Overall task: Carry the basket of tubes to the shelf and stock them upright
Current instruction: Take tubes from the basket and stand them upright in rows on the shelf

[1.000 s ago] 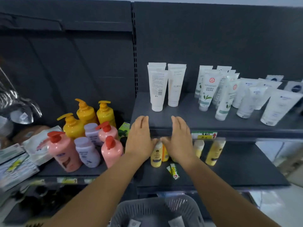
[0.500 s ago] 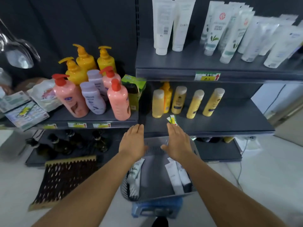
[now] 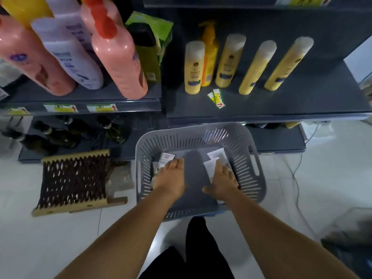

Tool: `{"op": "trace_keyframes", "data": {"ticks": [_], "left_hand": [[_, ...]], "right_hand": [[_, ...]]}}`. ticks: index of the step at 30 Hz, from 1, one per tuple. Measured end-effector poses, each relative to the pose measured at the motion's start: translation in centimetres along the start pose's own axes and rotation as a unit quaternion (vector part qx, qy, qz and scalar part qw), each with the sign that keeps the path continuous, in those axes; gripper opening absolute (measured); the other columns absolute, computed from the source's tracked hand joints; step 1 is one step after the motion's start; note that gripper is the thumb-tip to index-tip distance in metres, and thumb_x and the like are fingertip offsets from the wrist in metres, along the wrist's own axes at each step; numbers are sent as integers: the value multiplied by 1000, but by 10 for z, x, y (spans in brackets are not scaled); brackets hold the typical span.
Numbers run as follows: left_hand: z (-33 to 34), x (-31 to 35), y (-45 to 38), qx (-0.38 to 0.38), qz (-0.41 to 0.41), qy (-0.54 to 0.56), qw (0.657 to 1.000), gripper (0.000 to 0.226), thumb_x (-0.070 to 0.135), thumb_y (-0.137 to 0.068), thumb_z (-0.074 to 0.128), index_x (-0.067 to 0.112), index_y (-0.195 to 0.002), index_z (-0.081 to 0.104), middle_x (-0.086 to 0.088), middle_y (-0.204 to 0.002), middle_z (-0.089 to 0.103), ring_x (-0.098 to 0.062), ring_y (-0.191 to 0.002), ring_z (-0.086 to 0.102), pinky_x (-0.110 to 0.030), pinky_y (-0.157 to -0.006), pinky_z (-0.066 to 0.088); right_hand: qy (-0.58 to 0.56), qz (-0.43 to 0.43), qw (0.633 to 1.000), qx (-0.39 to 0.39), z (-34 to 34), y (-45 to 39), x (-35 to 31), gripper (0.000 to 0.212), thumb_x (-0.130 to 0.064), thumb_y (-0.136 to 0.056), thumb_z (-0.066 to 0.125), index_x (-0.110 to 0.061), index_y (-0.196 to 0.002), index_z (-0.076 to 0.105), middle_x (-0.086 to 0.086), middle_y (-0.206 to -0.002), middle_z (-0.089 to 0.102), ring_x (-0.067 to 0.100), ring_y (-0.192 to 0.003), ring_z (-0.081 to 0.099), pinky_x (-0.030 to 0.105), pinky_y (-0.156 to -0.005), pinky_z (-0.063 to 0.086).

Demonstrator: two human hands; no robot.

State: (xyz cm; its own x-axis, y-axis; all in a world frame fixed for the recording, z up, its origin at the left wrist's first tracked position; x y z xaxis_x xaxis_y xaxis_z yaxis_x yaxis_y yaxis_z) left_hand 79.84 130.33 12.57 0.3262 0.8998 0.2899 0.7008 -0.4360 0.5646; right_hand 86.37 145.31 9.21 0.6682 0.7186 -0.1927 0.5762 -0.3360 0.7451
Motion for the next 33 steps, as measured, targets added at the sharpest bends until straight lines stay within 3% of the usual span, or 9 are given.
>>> {"op": "trace_keyframes", "data": {"ticks": [4, 10, 13, 17, 21, 25, 29, 33], "left_hand": [[26, -1, -27, -18, -4, 2, 1000, 83, 30, -81, 68, 13, -147, 21, -8, -150, 31, -28, -136, 32, -39, -109, 33], [64, -2, -59, -86, -4, 27, 996, 81, 28, -88, 64, 11, -150, 14, -8, -155, 21, -29, -139, 26, -40, -108, 31], [79, -2, -69, -99, -12, 54, 993, 80, 33, -89, 62, 12, -150, 15, -8, -155, 22, -29, -140, 25, -39, -111, 30], [91, 1, -79, -116, -32, 89, 989, 72, 33, -92, 58, 9, -149, 20, -13, -151, 29, -33, -137, 30, -40, -110, 32], [105, 7, -88, -125, -87, 113, 982, 76, 37, -91, 57, 12, -149, 15, -15, -147, 30, -33, -133, 33, -43, -106, 36], [117, 7, -98, -113, -152, 120, 975, 80, 31, -91, 58, 17, -150, 7, -17, -144, 28, -37, -129, 36, -47, -101, 38], [128, -3, -103, -91, -216, 145, 961, 68, 29, -91, 58, 16, -145, 18, -17, -135, 42, -38, -121, 47, -49, -97, 40], [132, -5, -106, -91, -229, 160, 956, 74, 26, -87, 64, 10, -144, 20, -16, -135, 44, -37, -123, 48, -46, -99, 40]], "right_hand": [[-18, 78, 996, -46, 14, -37, 13, 115, -40, -83, 71, -24, -150, -22, 12, -160, -15, 39, -147, -3, 51, -119, 10], [-21, 148, 985, -90, 29, -83, 29, 121, -44, -80, 73, -27, -148, -26, 19, -158, -14, 42, -145, 4, 50, -117, 14], [-6, 164, 983, -82, 34, -93, 27, 106, -37, -87, 66, -32, -150, -19, 21, -156, -7, 45, -141, 9, 53, -113, 19], [-47, 115, 988, -89, 36, -106, 15, 83, -32, -94, 53, -35, -152, -7, 18, -158, 1, 44, -142, 13, 49, -112, 27], [-91, 95, 990, -45, 41, -119, 8, 77, -32, -93, 55, -37, -152, 6, 13, -154, 26, 40, -136, 33, 48, -103, 44], [-92, 89, 991, -35, 46, -125, 8, 90, -37, -89, 63, -28, -153, 1, 15, -155, 23, 36, -140, 28, 45, -109, 34], [-121, 61, 990, -29, 55, -131, 5, 100, -31, -77, 77, -24, -151, 11, 15, -146, 34, 34, -133, 38, 43, -107, 37], [-154, 59, 986, 8, 59, -136, 1, 86, -25, -81, 73, -22, -147, 19, 16, -139, 37, 36, -124, 46, 44, -100, 43]]}}
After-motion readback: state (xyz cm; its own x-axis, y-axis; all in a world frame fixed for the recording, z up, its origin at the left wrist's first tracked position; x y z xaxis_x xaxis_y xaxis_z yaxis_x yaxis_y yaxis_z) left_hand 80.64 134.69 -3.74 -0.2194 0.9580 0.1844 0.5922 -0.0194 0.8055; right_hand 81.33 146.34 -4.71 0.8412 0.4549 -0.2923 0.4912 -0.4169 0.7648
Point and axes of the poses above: each hand's wrist, its own y-axis away from the middle knuckle, its own z-axis out of the palm, x = y × z, the point moved 2 cm from there along -y, towards the middle knuckle
